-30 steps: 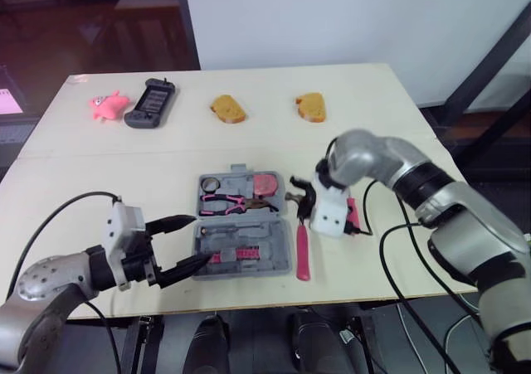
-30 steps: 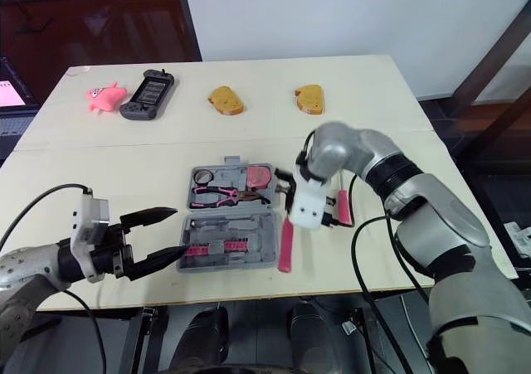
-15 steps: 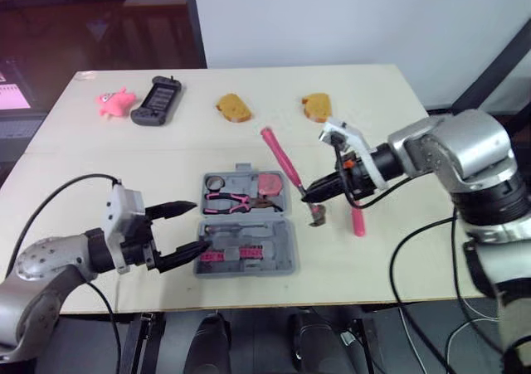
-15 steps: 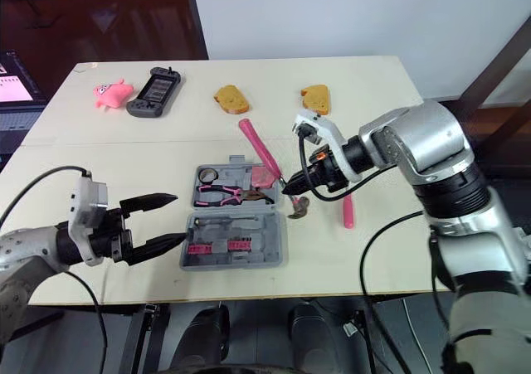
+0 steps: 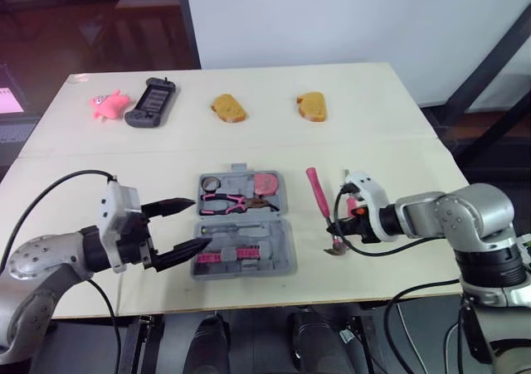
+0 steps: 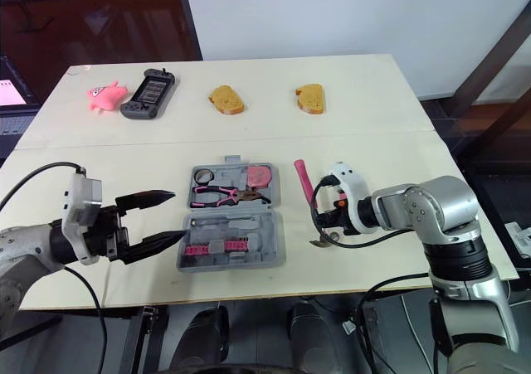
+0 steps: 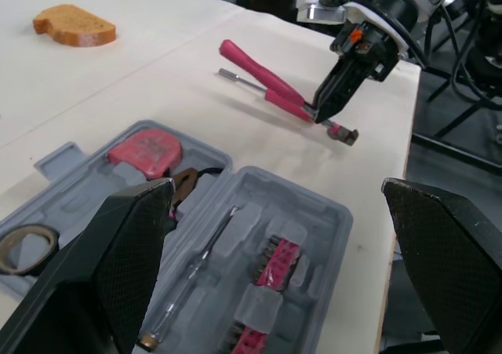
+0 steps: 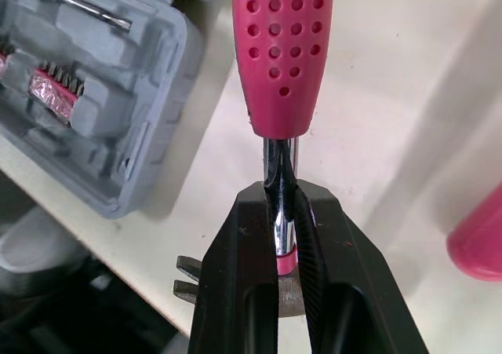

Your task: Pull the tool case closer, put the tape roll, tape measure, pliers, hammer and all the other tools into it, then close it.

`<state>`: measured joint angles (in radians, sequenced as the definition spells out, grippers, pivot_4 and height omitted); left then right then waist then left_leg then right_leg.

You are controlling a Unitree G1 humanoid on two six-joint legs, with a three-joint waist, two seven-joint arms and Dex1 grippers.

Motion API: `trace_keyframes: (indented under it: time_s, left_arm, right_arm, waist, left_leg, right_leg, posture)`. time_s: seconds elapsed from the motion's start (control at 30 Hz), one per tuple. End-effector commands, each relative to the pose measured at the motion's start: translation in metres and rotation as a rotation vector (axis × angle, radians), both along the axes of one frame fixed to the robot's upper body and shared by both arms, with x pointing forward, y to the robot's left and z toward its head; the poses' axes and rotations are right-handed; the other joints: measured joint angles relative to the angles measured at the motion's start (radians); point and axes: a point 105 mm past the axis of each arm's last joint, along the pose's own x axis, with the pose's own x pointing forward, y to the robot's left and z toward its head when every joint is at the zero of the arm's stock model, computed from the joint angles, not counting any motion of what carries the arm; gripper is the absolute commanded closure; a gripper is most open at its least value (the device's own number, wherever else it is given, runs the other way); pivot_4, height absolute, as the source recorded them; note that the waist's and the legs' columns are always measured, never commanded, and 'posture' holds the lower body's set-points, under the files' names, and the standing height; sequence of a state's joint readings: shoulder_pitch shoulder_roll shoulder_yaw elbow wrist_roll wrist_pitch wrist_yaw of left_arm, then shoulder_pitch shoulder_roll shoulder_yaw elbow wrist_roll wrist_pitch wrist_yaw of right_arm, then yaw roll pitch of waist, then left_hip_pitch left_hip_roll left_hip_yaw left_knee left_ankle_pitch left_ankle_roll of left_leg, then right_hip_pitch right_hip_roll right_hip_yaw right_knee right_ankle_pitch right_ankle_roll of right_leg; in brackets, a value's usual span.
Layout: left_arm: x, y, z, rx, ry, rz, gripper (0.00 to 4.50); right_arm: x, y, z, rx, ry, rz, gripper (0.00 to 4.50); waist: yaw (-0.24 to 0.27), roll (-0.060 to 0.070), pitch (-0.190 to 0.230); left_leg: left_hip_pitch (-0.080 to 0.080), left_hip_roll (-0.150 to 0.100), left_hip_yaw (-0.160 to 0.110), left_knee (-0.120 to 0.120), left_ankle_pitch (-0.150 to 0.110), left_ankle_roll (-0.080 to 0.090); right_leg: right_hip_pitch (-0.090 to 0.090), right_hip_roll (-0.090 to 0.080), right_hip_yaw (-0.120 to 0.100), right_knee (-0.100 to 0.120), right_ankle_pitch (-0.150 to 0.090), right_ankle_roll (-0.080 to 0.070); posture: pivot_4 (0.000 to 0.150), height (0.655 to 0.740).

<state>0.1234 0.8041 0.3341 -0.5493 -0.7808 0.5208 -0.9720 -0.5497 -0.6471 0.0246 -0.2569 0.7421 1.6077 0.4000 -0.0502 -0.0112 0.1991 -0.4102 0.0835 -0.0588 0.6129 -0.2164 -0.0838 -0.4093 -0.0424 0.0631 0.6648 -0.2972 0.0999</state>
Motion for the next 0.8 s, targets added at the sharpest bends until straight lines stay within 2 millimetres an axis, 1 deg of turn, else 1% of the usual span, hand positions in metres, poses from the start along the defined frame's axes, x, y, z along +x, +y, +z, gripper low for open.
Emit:
trace_keyframes:
  time_s: [0.03,0.23,0.33,0.4,0.47,0.5,0.53,0.63,0.7,0.73,0.77,0.8]
  left_arm:
    - [-0.006,0.001,0.009,0.02,-0.045,-0.021,0.0]
    - [-0.008,0.003,0.009,0.032,-0.043,-0.011,0.0]
    - [-0.009,0.004,0.01,0.035,-0.044,-0.007,0.0]
    - [-0.009,0.004,0.01,0.036,-0.045,-0.006,0.0]
    - [-0.01,0.004,0.01,0.038,-0.047,-0.003,0.0]
    - [-0.01,0.005,0.01,0.041,-0.048,-0.001,0.0]
    - [-0.01,0.006,0.01,0.043,-0.048,0.001,0.0]
    - [-0.01,0.008,0.01,0.048,-0.05,0.001,0.0]
    - [-0.01,0.008,0.01,0.046,-0.041,-0.002,0.0]
    - [-0.01,0.009,0.009,0.049,-0.033,-0.007,0.0]
    - [-0.01,0.009,0.009,0.055,-0.033,-0.02,0.0]
    - [-0.005,0.012,0.009,0.06,-0.039,-0.002,0.0]
  right_arm:
    - [0.003,-0.003,-0.003,-0.116,-0.064,-0.041,4.47]
    - [0.009,-0.004,-0.024,-0.217,-0.031,-0.109,4.47]
    - [0.014,-0.002,-0.03,-0.219,-0.016,-0.158,4.47]
    - [0.021,-0.002,-0.031,-0.186,-0.006,-0.217,4.47]
    - [0.026,-0.002,-0.03,-0.162,-0.008,-0.269,3.56]
    - [0.027,-0.002,-0.029,-0.154,-0.014,-0.282,3.24]
    - [0.027,0.0,-0.026,-0.15,-0.027,-0.282,2.83]
    - [0.028,0.002,-0.019,-0.143,-0.068,-0.282,1.18]
    - [0.028,0.003,-0.009,-0.131,-0.115,-0.27,0.2]
    - [0.027,0.006,-0.002,-0.118,-0.139,-0.25,0.04]
    - [0.025,0.018,0.01,-0.019,-0.16,-0.197,0.04]
    - [0.023,0.027,0.023,0.077,-0.184,-0.163,0.04]
  waist:
    - [0.005,0.0,0.0]
    - [0.008,-0.001,-0.001]
    - [0.009,-0.001,-0.001]
    - [0.007,-0.001,-0.001]
    - [0.006,-0.002,-0.001]
    - [0.006,-0.002,-0.001]
    - [0.006,-0.001,-0.001]
    - [0.007,-0.001,-0.001]
    - [0.008,-0.001,-0.001]
    - [0.006,-0.001,-0.001]
    - [0.006,-0.001,-0.001]
    - [0.006,-0.001,-0.001]
  left_leg:
    - [0.0,0.0,0.0,0.0,0.0,0.0]
    - [-0.001,0.0,0.001,0.001,0.0,0.0]
    - [-0.001,-0.001,0.001,0.001,0.0,0.0]
    - [-0.001,-0.001,0.001,0.0,0.0,0.0]
    - [-0.001,0.0,0.001,0.0,0.0,0.0]
    - [-0.001,0.0,0.001,0.0,0.0,0.0]
    - [-0.001,0.0,0.001,0.0,0.0,0.0]
    - [0.0,0.0,0.001,0.0,0.0,0.0]
    - [-0.001,0.0,0.001,0.0,0.0,0.0]
    - [-0.001,0.0,0.001,0.0,0.0,0.0]
    - [-0.001,0.0,0.001,0.0,0.0,0.0]
    - [-0.001,0.0,0.001,0.0,0.0,0.0]
  right_leg:
    - [0.0,0.0,0.0,0.0,0.0,0.0]
    - [0.0,-0.001,0.001,0.0,-0.001,-0.001]
    - [0.001,-0.001,0.001,-0.001,-0.001,-0.001]
    - [0.0,-0.001,0.001,-0.001,-0.001,-0.001]
    - [0.0,0.0,0.001,-0.001,-0.001,-0.001]
    - [0.0,0.0,0.001,-0.001,-0.001,-0.001]
    - [0.0,0.0,0.001,-0.001,-0.001,-0.001]
    - [0.0,0.0,0.001,-0.001,-0.001,-0.001]
    - [0.0,-0.001,0.001,-0.001,-0.001,-0.001]
    - [0.0,-0.001,0.001,-0.001,-0.001,-0.001]
    - [0.0,-0.001,0.001,-0.001,-0.001,-0.001]
    - [0.0,0.0,0.001,-0.001,-0.001,-0.001]
  posture:
    - [0.15,0.74]
    - [0.15,0.74]
    - [0.15,0.74]
    - [0.15,0.74]
    - [0.15,0.74]
    - [0.15,0.74]
    - [0.15,0.74]
    - [0.15,0.74]
    - [0.15,0.74]
    - [0.15,0.74]
    - [0.15,0.74]
    - [0.15,0.74]
